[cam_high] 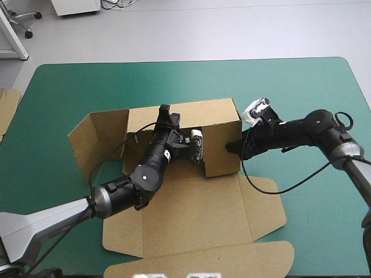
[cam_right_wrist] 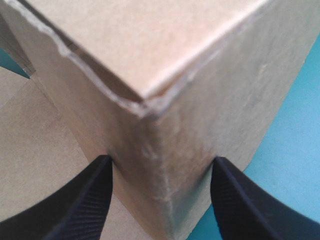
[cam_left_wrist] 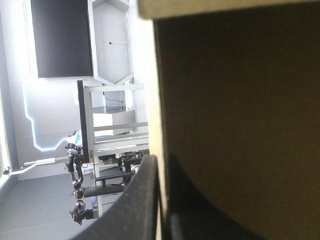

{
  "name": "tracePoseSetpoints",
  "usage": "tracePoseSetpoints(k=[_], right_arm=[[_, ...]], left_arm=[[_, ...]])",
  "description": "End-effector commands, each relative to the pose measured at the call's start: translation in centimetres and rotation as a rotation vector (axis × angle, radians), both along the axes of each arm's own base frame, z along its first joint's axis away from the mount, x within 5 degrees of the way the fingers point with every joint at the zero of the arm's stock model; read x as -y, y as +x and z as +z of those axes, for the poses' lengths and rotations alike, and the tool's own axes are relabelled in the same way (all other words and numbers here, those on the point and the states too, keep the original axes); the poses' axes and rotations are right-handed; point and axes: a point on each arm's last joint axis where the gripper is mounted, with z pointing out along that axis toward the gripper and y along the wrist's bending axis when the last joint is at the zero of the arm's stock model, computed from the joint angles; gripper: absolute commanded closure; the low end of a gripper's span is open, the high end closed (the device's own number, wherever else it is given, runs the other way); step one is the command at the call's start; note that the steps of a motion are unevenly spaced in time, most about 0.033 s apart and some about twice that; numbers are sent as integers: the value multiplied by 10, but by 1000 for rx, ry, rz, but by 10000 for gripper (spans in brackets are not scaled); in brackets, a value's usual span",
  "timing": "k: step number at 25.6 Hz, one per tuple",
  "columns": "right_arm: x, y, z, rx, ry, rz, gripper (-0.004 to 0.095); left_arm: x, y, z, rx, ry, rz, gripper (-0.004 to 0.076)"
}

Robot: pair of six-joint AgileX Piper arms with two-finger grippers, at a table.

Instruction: Fold the box

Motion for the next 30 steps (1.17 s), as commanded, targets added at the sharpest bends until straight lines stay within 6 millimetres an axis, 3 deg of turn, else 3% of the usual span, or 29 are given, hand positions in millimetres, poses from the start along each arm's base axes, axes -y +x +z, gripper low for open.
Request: tracePoseSetpoints(k=[1, 18, 26, 30], right_arm=[[-1, 2, 18, 64, 48, -57, 387], [2, 7, 19, 106, 49, -109, 393], [2, 12, 23, 166, 68, -142, 392], [1, 15, 27, 212, 97, -148, 392]], left_arm=[[-3, -2, 17, 55, -25, 13, 738], [1, 5, 37, 89, -76, 15, 738], [2, 5, 36, 93, -42, -8, 737], [7, 7, 54, 123, -87, -23, 738]])
